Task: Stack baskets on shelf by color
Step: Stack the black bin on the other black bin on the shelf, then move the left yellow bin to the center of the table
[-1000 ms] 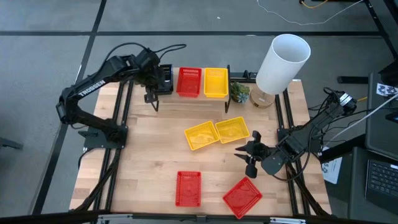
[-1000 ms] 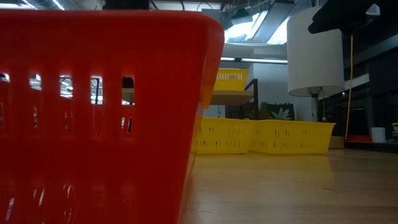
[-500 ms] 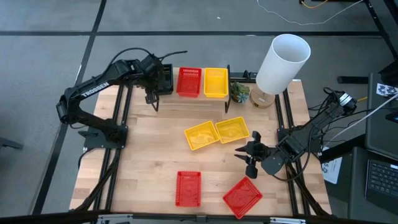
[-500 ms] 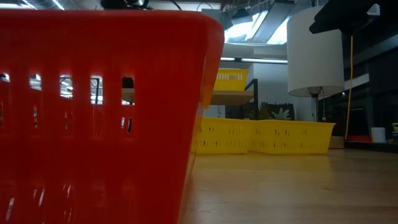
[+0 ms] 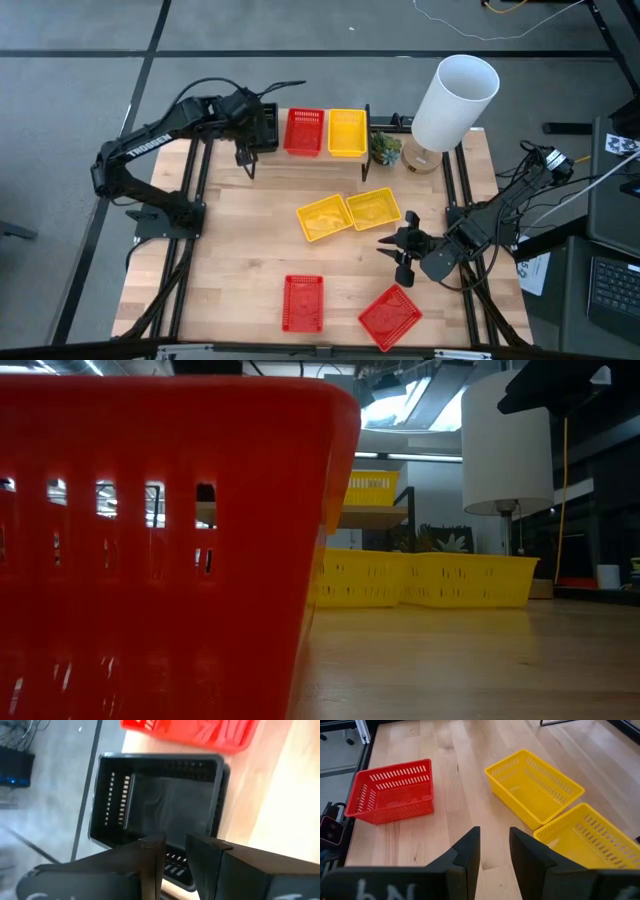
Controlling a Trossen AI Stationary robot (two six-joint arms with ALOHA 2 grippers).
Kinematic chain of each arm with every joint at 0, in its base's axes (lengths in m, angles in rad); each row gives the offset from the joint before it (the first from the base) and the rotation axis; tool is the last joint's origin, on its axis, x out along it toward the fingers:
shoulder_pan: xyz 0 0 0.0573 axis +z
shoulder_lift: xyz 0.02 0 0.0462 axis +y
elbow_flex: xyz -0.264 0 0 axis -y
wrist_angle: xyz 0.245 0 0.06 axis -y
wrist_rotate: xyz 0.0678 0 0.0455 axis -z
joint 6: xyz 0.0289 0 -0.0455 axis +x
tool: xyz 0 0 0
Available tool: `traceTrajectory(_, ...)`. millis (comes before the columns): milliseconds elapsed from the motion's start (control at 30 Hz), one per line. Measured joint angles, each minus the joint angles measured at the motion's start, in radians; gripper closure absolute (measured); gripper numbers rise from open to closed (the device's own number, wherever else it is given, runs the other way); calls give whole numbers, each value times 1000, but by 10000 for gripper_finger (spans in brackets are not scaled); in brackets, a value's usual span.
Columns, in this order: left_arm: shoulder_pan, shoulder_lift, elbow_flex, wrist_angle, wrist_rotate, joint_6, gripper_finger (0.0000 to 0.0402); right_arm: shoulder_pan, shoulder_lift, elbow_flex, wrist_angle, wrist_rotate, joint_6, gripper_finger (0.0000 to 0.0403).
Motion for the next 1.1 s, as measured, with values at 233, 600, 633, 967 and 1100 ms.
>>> traceTrajectory(233,0,0,-61,0,-14,-32,334,0,0,0,0,-26,1,300)
traceTrajectory(600,-5,0,-97,1,-14,-35,334,0,0,0,0,-27,0,300)
traceTrajectory(633,-10,-7,-98,1,-14,-49,334,0,0,0,1,-26,0,300)
traceTrajectory(967,-164,-15,-79,1,133,-273,334,0,0,0,1,-27,2,300)
traceTrajectory(1100,-265,3,-79,3,180,-380,334,0,0,0,1,-27,4,300)
